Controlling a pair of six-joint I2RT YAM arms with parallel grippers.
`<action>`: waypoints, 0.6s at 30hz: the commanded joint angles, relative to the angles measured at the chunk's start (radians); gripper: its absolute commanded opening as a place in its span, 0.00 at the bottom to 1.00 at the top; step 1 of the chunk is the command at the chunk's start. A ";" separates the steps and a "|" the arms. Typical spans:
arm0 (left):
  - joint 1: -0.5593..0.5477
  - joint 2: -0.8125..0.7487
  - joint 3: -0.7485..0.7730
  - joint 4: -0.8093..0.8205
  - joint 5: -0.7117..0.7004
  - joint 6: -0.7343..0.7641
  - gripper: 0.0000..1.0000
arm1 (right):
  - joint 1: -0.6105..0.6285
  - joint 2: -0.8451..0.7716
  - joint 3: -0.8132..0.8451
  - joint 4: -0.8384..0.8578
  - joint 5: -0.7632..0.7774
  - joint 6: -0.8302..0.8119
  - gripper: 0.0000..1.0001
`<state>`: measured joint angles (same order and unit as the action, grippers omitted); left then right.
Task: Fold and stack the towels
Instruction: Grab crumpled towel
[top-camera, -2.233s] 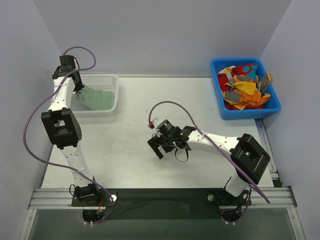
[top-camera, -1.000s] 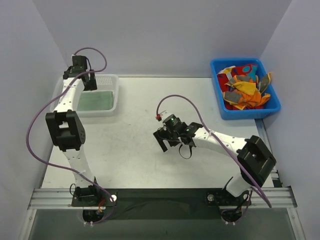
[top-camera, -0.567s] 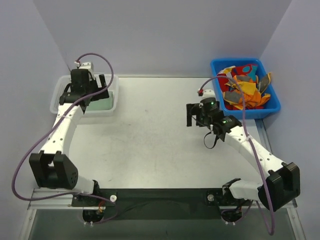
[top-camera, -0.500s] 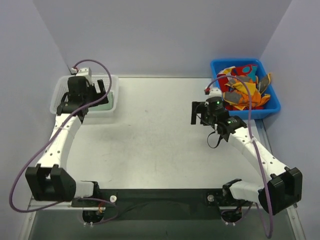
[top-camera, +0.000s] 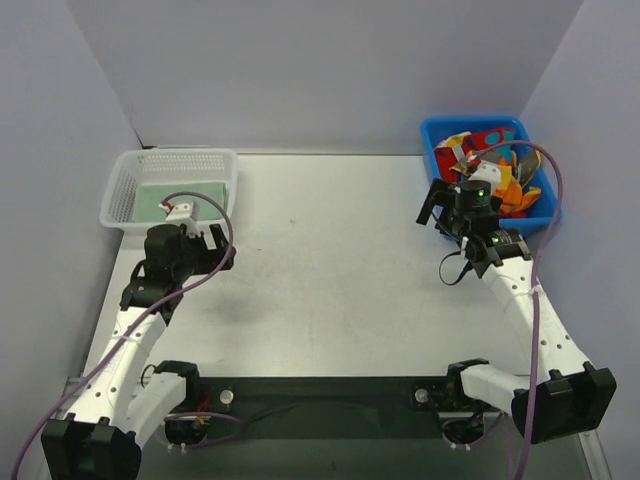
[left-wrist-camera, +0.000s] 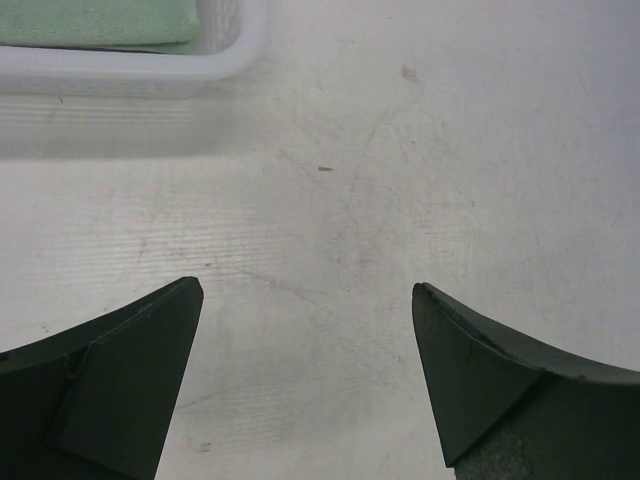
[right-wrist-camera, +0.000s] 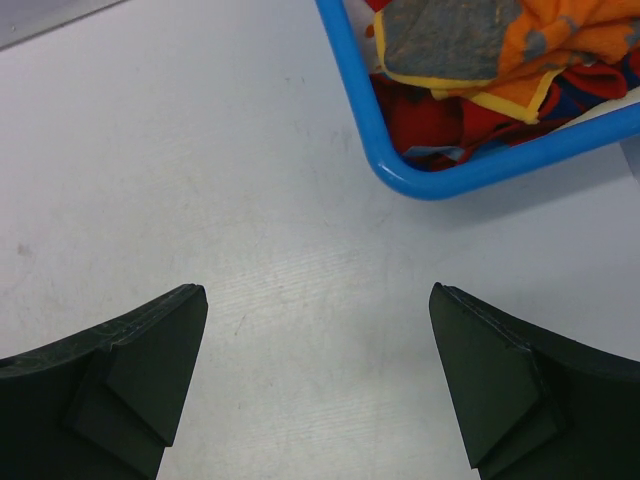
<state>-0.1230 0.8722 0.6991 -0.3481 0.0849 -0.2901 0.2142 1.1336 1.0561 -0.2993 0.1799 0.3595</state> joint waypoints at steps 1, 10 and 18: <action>-0.015 -0.027 0.011 0.090 0.041 -0.023 0.97 | -0.025 -0.040 0.061 -0.024 0.021 0.027 1.00; -0.013 -0.033 -0.004 0.113 0.055 -0.032 0.98 | -0.026 -0.103 0.027 -0.054 -0.046 0.059 1.00; -0.013 -0.047 -0.015 0.116 0.036 -0.024 0.97 | -0.027 -0.149 0.031 -0.072 -0.129 0.065 1.00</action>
<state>-0.1352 0.8452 0.6918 -0.2848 0.1246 -0.3122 0.1894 1.0218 1.0843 -0.3611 0.0925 0.4126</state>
